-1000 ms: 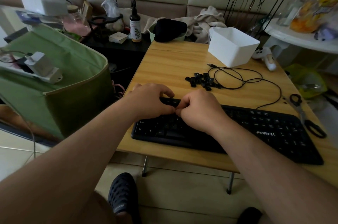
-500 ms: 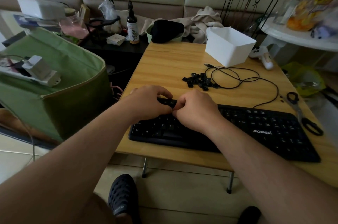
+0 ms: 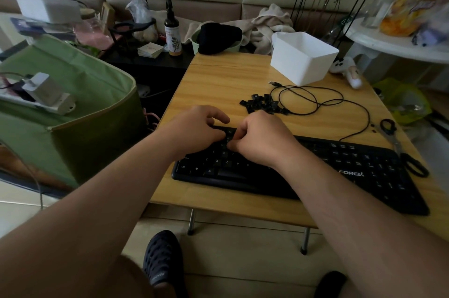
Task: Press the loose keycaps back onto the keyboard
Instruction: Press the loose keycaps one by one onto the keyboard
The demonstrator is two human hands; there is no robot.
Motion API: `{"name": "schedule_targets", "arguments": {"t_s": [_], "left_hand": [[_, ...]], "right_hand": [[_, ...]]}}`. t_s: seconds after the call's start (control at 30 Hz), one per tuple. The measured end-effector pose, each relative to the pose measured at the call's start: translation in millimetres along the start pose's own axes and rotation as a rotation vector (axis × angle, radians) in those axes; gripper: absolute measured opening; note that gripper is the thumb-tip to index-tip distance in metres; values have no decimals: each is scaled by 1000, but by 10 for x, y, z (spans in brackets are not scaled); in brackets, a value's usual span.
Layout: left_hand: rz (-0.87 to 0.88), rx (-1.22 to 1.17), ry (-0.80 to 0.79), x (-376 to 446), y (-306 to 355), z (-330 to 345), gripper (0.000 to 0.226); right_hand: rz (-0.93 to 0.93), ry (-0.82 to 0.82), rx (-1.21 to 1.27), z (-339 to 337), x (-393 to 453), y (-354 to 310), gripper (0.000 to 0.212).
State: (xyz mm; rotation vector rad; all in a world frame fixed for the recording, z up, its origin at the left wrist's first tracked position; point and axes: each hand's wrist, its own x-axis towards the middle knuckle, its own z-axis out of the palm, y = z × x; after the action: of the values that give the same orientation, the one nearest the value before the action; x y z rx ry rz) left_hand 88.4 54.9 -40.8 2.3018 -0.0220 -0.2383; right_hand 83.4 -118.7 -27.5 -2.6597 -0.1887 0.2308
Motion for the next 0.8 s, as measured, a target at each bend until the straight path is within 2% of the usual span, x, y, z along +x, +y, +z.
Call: {"name": "schedule_targets", "arguments": {"t_s": [0.6,0.7,0.8], "left_hand": [[9,106,10,34,-62,27,35],[13,99,3,32,-56,-1,35],[28,108,-7,26,-49,-23,37]], "right_hand": [[-142,-12,-352,18,-61,-165,26],[-179,15,-346,9,-51,-162,22],[-212,-43,-200,-85,-31,-89,10]]}}
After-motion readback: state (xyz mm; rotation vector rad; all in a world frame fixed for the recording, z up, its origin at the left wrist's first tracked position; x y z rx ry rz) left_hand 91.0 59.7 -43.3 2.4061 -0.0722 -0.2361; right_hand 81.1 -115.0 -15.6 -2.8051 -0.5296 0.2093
